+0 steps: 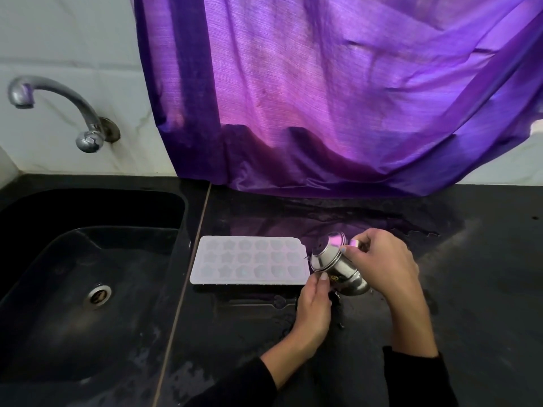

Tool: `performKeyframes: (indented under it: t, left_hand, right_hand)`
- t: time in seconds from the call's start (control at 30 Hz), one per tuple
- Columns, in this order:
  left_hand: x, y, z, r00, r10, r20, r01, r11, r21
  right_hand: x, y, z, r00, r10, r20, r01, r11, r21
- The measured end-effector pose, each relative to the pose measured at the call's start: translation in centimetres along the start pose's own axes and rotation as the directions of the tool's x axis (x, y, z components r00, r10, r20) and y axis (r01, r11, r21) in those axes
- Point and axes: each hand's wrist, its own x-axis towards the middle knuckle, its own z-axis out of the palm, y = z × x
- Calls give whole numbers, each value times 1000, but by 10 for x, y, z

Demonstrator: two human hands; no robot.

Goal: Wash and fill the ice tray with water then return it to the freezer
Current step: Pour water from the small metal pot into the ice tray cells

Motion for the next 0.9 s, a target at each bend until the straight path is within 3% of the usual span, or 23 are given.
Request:
performKeyframes:
  t: [0.4,0.9]
  left_hand:
    - [-7,11,-13,995,100,10,-101,994,51]
    - [-11,15,-33,999,24,31,-25,999,22]
  right_hand:
    - [6,9,-3,999,20,-29,-14,977,213]
    - [-2,-17,14,1000,-14,-27,16,997,77]
